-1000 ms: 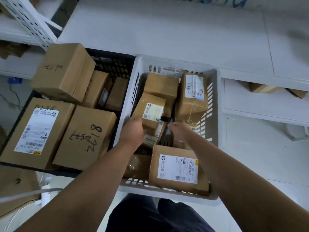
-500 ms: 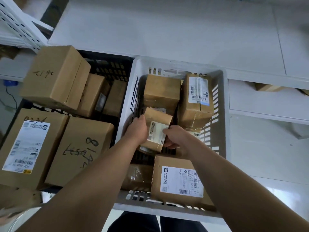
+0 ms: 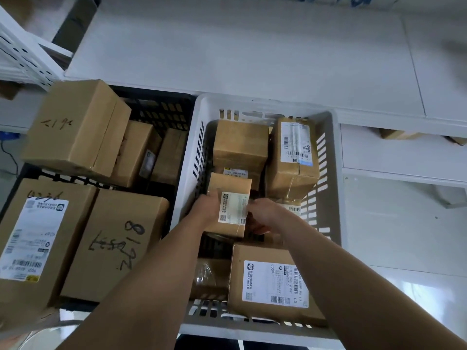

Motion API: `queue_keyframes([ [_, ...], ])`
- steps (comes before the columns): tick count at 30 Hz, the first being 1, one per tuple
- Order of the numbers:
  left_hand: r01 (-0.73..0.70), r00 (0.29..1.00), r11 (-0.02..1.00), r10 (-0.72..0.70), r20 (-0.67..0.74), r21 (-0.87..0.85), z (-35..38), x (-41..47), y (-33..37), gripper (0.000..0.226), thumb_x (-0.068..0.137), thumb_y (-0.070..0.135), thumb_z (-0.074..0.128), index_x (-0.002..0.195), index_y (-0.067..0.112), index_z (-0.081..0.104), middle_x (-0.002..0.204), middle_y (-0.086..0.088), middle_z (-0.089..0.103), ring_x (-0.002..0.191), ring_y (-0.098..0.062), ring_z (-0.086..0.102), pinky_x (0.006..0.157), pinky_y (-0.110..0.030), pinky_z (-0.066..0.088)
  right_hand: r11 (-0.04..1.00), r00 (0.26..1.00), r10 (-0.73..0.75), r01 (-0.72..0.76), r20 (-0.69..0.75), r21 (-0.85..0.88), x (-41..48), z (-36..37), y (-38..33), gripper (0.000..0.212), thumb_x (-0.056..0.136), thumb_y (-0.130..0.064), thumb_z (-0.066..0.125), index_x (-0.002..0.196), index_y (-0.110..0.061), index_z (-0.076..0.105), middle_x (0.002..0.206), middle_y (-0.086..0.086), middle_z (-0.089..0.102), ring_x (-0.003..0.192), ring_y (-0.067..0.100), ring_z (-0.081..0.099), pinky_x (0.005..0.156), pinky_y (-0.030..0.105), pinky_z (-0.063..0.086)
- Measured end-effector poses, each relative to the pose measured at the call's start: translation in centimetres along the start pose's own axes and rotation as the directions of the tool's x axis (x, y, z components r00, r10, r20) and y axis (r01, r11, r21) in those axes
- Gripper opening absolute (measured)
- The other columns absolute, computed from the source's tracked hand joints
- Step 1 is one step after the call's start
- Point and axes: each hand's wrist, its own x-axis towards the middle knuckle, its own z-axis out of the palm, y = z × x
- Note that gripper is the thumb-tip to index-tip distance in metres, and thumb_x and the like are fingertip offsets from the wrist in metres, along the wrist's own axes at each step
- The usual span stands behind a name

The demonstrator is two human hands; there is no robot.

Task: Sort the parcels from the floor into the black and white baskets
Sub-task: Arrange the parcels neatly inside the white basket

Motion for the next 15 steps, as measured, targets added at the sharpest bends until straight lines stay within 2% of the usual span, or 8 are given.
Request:
queue_keyframes([
  [2,0.043,0.999,0.999,-0.042,0.020,-0.010,-0.2,0.3,0.3,0.069,0.102,0.050,0.014,0.142,0.001,0.042,0.146,-0.018,0.042,0.134,-0.032,0.039,0.109,-0.038,0.028,0.993,1.000,-0.008,0.007,0.012,0.120,0.6,0.2,0.5,0.027,0.099,-0.025,0.043,0.116,-0.013,0.059,0.118,0.011,0.065,0.110,0.030,0.061,0.100,0.048,0.048],
  [4,0.059,0.998,0.998,-0.058,0.030,-0.026,-0.2,0.6,0.3,0.072,0.101,0.054,0.011,0.144,0.003,0.040,0.148,-0.016,0.040,0.136,-0.031,0.037,0.111,-0.039,0.026,0.953,0.999,-0.026,0.017,0.026,0.303,1.2,0.5,0.7,0.029,0.100,-0.033,0.041,0.103,-0.013,0.062,0.120,0.010,0.065,0.115,0.030,0.058,0.107,0.047,0.041],
  [6,0.088,0.994,0.995,-0.085,0.065,-0.056,0.2,1.2,0.0,0.074,0.100,0.056,0.011,0.140,0.003,0.045,0.143,-0.016,0.047,0.133,-0.030,0.041,0.109,-0.039,0.028,0.906,0.999,-0.020,0.008,0.025,0.422,1.8,0.9,0.7,0.038,0.102,-0.043,0.037,0.094,-0.016,0.063,0.112,0.007,0.068,0.110,0.028,0.060,0.107,0.044,0.040],
  [8,0.116,0.989,0.986,-0.104,0.102,-0.119,0.5,1.9,-0.5,0.077,0.098,0.062,0.012,0.130,0.006,0.055,0.127,-0.015,0.058,0.124,-0.030,0.050,0.107,-0.039,0.032,0.860,0.999,-0.006,-0.015,0.039,0.510,2.7,1.2,0.6,0.048,0.101,-0.052,0.033,0.094,-0.016,0.063,0.105,0.009,0.070,0.106,0.029,0.063,0.106,0.045,0.042],
  [10,0.146,0.982,0.969,-0.118,0.149,-0.197,0.6,2.2,-0.6,0.085,0.090,0.072,0.013,0.119,0.011,0.063,0.114,-0.009,0.065,0.113,-0.030,0.057,0.107,-0.042,0.037,0.810,0.998,-0.006,-0.036,0.069,0.585,3.4,1.4,0.7,0.055,0.098,-0.059,0.031,0.099,-0.014,0.064,0.109,0.013,0.070,0.109,0.032,0.063,0.107,0.049,0.042],
  [12,0.164,0.979,0.960,-0.130,0.157,-0.226,0.8,2.9,-1.1,0.094,0.079,0.082,0.012,0.117,0.015,0.066,0.115,-0.011,0.067,0.109,-0.030,0.060,0.107,-0.047,0.039,0.771,0.995,-0.015,-0.052,0.100,0.635,3.6,1.4,0.8,0.060,0.097,-0.061,0.030,0.102,-0.013,0.065,0.110,0.015,0.070,0.109,0.033,0.064,0.105,0.051,0.043],
  [15,0.186,0.979,0.959,-0.160,0.129,-0.215,0.7,2.3,-1.0,0.090,0.086,0.077,0.012,0.129,0.013,0.059,0.131,-0.013,0.059,0.121,-0.030,0.053,0.111,-0.046,0.033,0.780,0.995,-0.034,-0.033,0.096,0.625,3.7,1.5,0.9,0.062,0.098,-0.061,0.029,0.106,-0.013,0.066,0.110,0.015,0.071,0.109,0.032,0.064,0.104,0.051,0.044],
])
